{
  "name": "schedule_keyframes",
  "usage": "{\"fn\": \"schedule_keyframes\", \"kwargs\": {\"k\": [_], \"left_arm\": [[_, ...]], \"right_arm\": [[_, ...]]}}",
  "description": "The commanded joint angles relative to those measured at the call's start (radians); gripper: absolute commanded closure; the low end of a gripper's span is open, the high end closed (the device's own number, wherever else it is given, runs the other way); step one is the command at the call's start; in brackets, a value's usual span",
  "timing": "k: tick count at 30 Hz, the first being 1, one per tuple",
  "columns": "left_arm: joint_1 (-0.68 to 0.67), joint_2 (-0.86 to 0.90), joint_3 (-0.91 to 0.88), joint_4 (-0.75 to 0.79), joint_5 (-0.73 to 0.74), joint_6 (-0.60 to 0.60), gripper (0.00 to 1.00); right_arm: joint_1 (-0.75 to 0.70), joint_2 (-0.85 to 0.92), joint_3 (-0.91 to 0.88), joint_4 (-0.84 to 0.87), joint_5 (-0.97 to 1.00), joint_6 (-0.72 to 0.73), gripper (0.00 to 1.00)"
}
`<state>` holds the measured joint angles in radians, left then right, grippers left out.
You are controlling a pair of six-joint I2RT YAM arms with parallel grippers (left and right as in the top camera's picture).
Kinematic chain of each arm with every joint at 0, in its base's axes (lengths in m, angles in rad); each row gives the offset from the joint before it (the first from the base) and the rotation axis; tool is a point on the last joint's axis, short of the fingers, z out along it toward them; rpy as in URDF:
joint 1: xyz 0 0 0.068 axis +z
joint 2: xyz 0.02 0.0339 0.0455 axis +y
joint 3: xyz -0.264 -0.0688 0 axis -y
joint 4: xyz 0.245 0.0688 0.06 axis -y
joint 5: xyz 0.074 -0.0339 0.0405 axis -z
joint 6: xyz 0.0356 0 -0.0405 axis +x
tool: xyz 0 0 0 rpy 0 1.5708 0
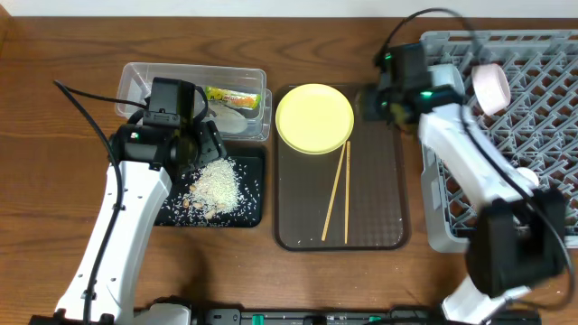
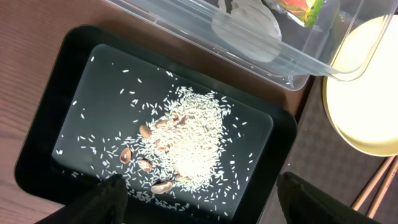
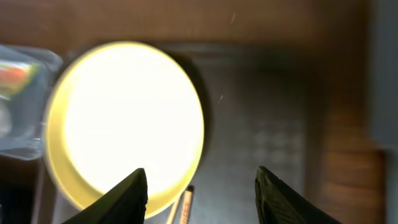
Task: Sort waste into correct bins and load items into the dishwasher rack
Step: 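Move the right gripper back to the yellow plate and grasp its rim, then lift the yellow plate right and stand it upright in the rack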
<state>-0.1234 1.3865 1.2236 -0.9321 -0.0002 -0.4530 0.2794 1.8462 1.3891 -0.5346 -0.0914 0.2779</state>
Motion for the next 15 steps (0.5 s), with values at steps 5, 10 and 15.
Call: {"fn": "schedule_keyframes", "kwargs": {"k": [5,10,15], "left_arm": [[0.004,-0.006,0.007,-0.002,-0.011,-0.013,0.20],[0.005,-0.006,0.005,-0.002,-0.011,-0.013,0.20],[0.005,-0.006,0.005,-0.002,-0.011,-0.013,0.21]], "right_arm": [[0.065,0.181,-0.013,0.087,0.036,0.121,0.55],[0.092,0.240,-0.013,0.108,0.106,0.190,0.63],[0.097,0.247,-0.013,0.142,0.114,0.208,0.92]]}}
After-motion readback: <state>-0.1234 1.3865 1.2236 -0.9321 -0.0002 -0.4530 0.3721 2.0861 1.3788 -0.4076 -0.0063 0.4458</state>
